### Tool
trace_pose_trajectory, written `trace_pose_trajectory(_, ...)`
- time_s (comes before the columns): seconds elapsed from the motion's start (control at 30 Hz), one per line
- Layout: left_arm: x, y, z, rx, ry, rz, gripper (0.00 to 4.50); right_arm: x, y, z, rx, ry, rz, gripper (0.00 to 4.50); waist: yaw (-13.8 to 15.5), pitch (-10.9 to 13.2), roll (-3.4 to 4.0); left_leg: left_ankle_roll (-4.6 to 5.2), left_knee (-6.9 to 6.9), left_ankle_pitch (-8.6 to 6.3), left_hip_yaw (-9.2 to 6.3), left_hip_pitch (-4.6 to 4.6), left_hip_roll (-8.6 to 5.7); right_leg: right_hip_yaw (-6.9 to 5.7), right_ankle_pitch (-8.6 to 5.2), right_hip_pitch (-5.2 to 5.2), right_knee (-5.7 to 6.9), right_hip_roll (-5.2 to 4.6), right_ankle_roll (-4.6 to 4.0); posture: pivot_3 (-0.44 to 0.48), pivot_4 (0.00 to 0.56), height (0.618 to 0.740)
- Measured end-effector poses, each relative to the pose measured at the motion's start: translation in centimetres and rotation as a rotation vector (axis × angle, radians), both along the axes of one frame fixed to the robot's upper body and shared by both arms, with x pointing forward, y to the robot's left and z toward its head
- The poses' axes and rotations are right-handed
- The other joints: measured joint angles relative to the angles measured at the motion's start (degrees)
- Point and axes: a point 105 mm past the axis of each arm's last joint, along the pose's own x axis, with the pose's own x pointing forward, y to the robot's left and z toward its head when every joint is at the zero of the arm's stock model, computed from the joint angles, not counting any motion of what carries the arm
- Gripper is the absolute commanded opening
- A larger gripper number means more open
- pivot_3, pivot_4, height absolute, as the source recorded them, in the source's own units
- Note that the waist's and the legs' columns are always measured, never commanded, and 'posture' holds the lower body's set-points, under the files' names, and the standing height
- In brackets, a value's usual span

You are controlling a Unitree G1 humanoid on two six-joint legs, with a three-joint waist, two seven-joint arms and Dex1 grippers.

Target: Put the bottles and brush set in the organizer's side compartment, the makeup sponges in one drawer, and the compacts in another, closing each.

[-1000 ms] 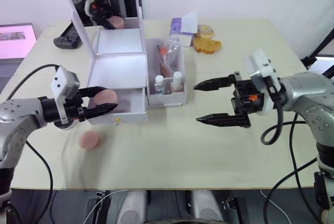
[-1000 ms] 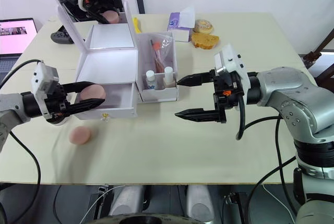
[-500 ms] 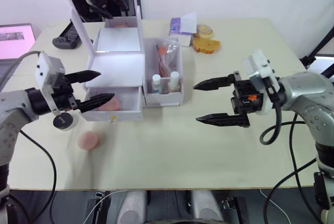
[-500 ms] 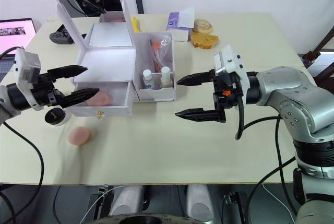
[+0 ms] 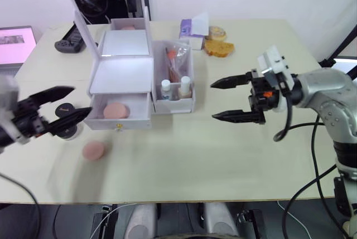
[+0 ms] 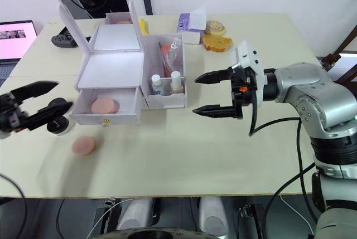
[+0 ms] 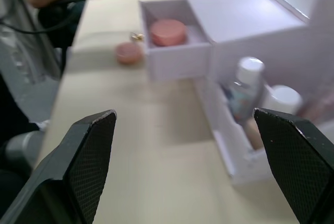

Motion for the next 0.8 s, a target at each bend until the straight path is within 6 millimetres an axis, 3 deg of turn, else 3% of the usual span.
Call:
trace_pose_trajectory(0.2,-4.6,5.5,-4.2,-0.034,0.047,0.285,4.48,4.2,-3.7,-0.8,0.087,-0.041,-0.188,4.5,0.8,0.0,-0.09,-0.01,0.08,0.0,-0.01,-0.03,-0.01,-0.01,-0.03,0.09,-0.07,-0.03,-0.08,0.0,0.15,0.74)
trace_pose_trajectory(0.33,-6.6,9.6,-4.8,-0.077,0.013,0.501,4.48,6.6,-9.4,-2.3,0.136,-0.071,-0.397,4.5,1.1,0.0,-0.14,-0.03,0.15,0.01,-0.01,-0.01,-0.04,-0.04,-0.03,0.22,-0.13,-0.08,-0.09,0.0,0.15,0.74)
trace_pose_trajectory(0.4,-7.0,10.2,-5.1,-0.073,0.012,0.524,4.48,6.7,-11.8,-3.4,0.109,-0.062,-0.467,4.5,0.7,0.0,-0.14,-0.03,0.13,0.01,0.0,-0.01,-0.06,-0.03,-0.03,0.21,-0.15,-0.09,-0.09,0.0,0.15,0.74)
trace_pose_trajectory(0.6,-6.6,12.7,-4.5,-0.031,-0.02,0.588,4.48,6.1,-16.5,-5.4,0.049,-0.047,-0.593,4.5,-0.4,0.0,-0.09,-0.03,0.01,0.01,0.01,0.11,-0.01,-0.02,-0.03,0.15,0.01,-0.04,-0.09,0.0,0.15,0.74)
trace_pose_trajectory(0.67,-6.4,13.3,-4.6,-0.016,-0.025,0.598,4.48,5.7,-17.4,-6.0,0.059,-0.036,-0.623,4.5,-1.0,0.0,-0.07,-0.03,0.02,0.01,0.03,0.11,-0.01,-0.01,-0.03,0.18,0.0,-0.05,-0.08,0.0,0.15,0.74)
trace_pose_trajectory(0.8,-5.4,12.7,-4.8,-0.01,-0.029,0.552,4.48,5.3,-17.7,-6.9,0.067,-0.012,-0.628,4.5,-1.4,0.0,-0.05,-0.03,0.01,0.01,0.06,0.14,0.0,0.03,-0.02,0.16,0.03,-0.04,-0.06,0.0,0.15,0.74)
